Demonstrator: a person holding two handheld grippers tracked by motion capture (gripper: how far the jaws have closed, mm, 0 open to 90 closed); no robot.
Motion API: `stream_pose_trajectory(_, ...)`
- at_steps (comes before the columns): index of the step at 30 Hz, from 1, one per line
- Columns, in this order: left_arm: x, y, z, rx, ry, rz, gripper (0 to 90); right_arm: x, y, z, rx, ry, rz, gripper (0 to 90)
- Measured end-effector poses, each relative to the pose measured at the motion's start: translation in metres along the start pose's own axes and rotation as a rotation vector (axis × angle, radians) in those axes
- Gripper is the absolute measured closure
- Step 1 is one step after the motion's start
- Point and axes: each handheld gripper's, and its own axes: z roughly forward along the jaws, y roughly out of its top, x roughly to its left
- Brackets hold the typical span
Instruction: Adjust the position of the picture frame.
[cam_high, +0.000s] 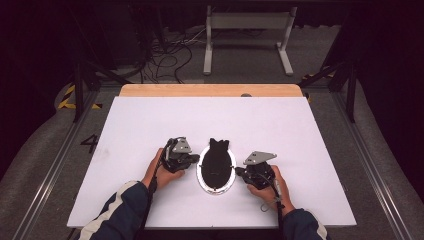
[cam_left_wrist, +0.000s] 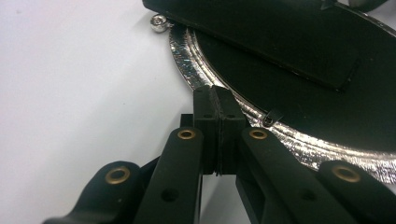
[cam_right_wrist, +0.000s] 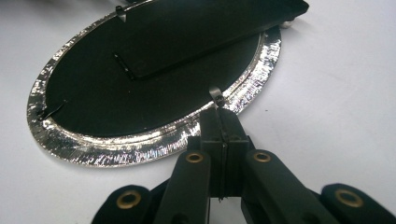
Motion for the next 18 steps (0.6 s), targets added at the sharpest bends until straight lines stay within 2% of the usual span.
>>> stream_pose_trajectory(3,0.002,0.000,0.000,-0.003,0.002,-0.019,89.5,0.003,0.001,0.001,0.002,0.010,-0.010,90.0)
stream_pose_trajectory(9,0.006,-0.002,-0.001,-0.001,0.018,-0.022,89.7,0.010,0.003,0.002,0.006,0.031,-0.027,90.0)
stream_pose_trajectory(11,0.008,-0.002,-0.002,0.004,0.027,-0.005,89.8,0.014,0.002,0.004,-0.005,0.035,-0.041,90.0)
stream_pose_trajectory(14,0.011,-0.002,-0.002,0.001,0.036,-0.003,89.8,0.019,0.003,0.005,-0.010,0.040,-0.054,90.0)
stream_pose_trajectory(15,0.011,-0.003,-0.002,-0.004,0.035,-0.017,89.8,0.021,0.003,0.006,-0.012,0.046,-0.058,90.0)
stream_pose_trajectory(18,0.013,-0.003,-0.002,-0.001,0.044,-0.017,89.9,0.026,0.004,0.007,-0.017,0.051,-0.084,90.0)
